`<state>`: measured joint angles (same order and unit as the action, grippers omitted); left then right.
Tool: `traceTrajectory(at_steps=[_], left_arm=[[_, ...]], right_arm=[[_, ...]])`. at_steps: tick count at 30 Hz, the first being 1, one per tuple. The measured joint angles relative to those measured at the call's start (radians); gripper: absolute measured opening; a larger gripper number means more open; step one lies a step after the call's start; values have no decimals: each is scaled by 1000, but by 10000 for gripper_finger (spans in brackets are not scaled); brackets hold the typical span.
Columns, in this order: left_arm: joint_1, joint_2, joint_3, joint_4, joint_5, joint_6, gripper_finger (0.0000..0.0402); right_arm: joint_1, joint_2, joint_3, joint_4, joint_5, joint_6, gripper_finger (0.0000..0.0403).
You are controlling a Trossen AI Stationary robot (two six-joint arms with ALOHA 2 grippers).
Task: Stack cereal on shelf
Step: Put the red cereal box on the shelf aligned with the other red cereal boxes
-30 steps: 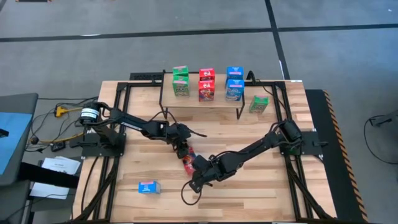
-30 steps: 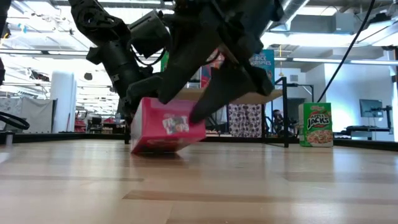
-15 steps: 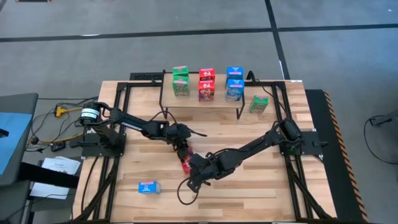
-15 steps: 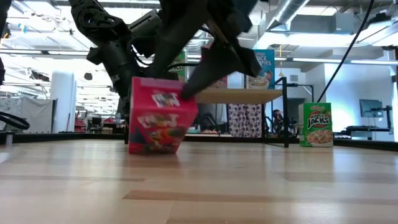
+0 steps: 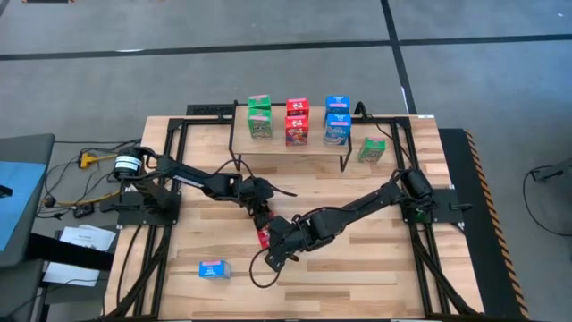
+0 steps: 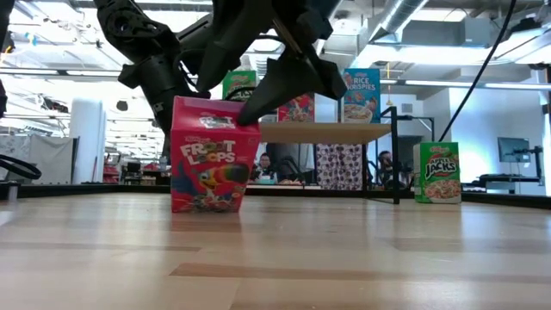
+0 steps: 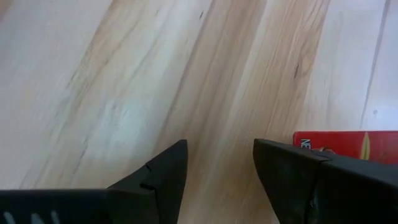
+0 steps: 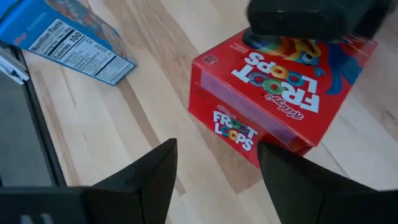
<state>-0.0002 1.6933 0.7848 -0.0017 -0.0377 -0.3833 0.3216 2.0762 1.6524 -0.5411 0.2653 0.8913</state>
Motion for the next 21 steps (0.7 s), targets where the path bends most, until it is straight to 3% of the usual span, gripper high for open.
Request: traceTrajectory(at_steps=[13, 21], left_arm=[[0, -11, -1, -21, -9, -3, 179], [-1, -15, 2, -10, 50, -17, 179]], right_arm=[[-20, 0, 5, -3, 11, -12, 255], [-31, 0, 88, -27, 32, -89, 255]])
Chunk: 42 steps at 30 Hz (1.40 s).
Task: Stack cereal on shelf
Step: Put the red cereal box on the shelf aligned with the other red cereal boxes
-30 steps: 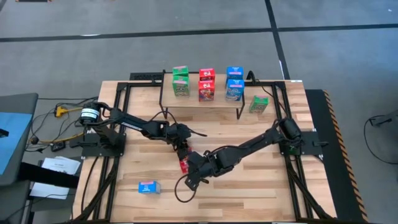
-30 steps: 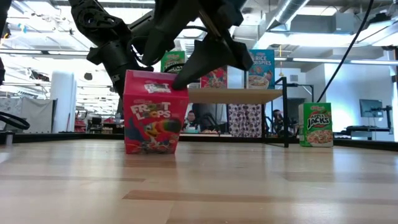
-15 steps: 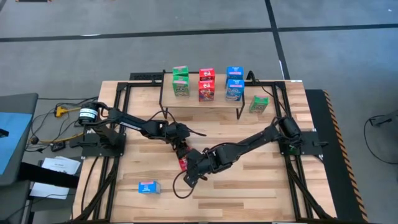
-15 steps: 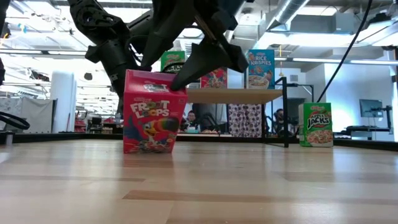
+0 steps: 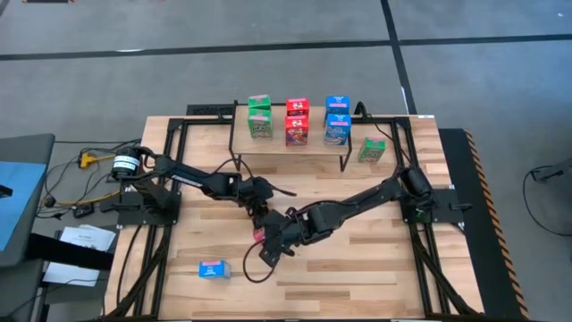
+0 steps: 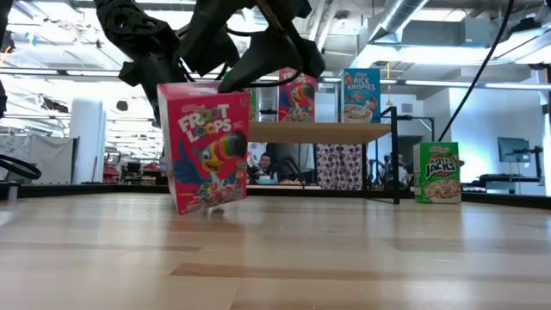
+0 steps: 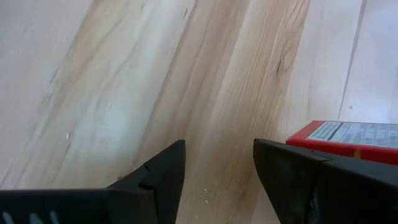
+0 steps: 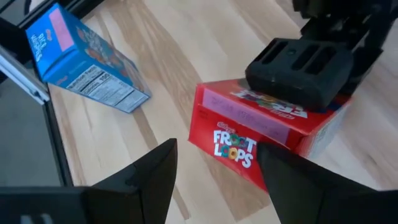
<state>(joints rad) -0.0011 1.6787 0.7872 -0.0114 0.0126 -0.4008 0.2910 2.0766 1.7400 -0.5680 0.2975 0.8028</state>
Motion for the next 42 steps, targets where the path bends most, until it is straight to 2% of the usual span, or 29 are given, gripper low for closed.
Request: traceTrajectory(at_steps=[9, 19, 30, 37, 42], left_arm=[[-7, 0, 0, 1, 6, -5, 179], [-20, -2, 2, 7, 65, -9, 179], [-19, -16, 2, -6, 24, 15, 179], [-20, -118, 2, -117, -103, 41, 179], [-19, -155, 2, -134, -114, 41, 179]], right_arm=[[-16, 2, 1, -7, -7, 0, 255], [-34, 5, 0, -11, -8, 1, 255], [-34, 6, 0, -3, -7, 1, 255], [-51, 10, -2, 22, 17, -4, 255], [-68, 10, -2, 36, 15, -3, 255]])
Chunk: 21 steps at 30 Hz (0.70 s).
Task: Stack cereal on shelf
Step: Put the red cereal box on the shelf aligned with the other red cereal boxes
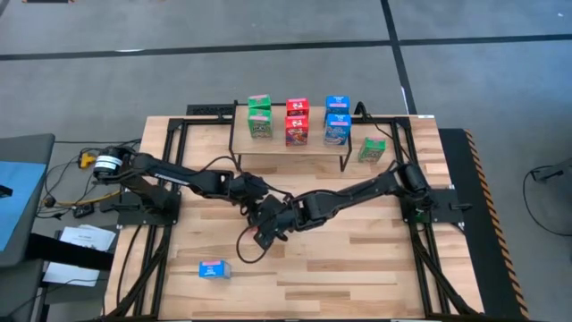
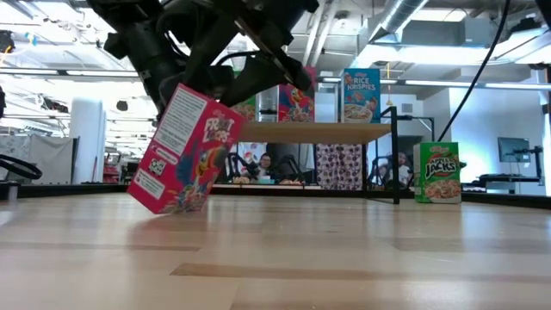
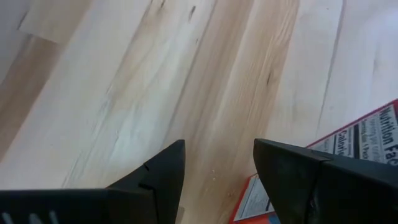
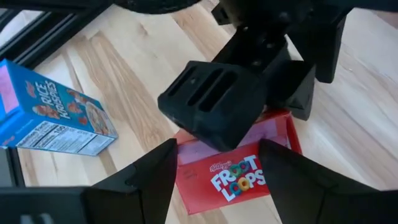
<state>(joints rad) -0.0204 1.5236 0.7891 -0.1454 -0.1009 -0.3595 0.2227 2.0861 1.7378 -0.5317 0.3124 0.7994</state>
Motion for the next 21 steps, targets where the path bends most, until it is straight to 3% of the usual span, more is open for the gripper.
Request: traceTrajectory(at_steps=[13, 21], left_arm=[[1, -11, 1, -129, -37, -1, 179], [1, -84, 0, -182, -43, -11, 179]], right_arm=[[-15, 0, 0, 46, -15, -12, 255], [-18, 0, 0, 57, -41, -14, 255]])
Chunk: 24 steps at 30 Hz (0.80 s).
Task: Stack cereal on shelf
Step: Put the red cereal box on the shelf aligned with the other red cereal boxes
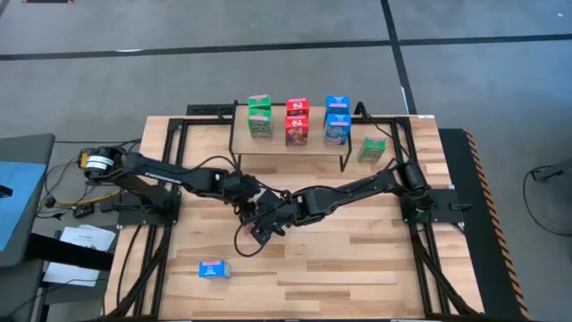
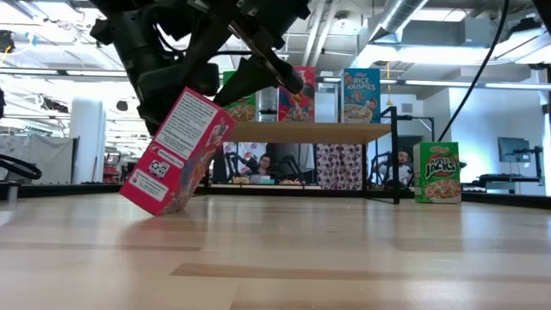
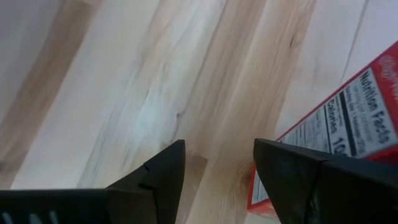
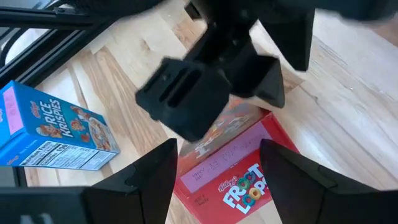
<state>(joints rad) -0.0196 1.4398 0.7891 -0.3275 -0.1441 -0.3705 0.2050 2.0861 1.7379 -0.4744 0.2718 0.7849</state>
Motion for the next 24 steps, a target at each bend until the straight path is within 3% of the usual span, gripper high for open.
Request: traceTrajectory(at_steps=[15, 24], left_arm=[[-79, -14, -2, -91, -18, -200, 179], [-87, -14, -2, -101, -39, -220, 179]], right_arm=[[2, -1, 0, 23, -15, -5, 255], [2, -2, 0, 38, -15, -8, 255]])
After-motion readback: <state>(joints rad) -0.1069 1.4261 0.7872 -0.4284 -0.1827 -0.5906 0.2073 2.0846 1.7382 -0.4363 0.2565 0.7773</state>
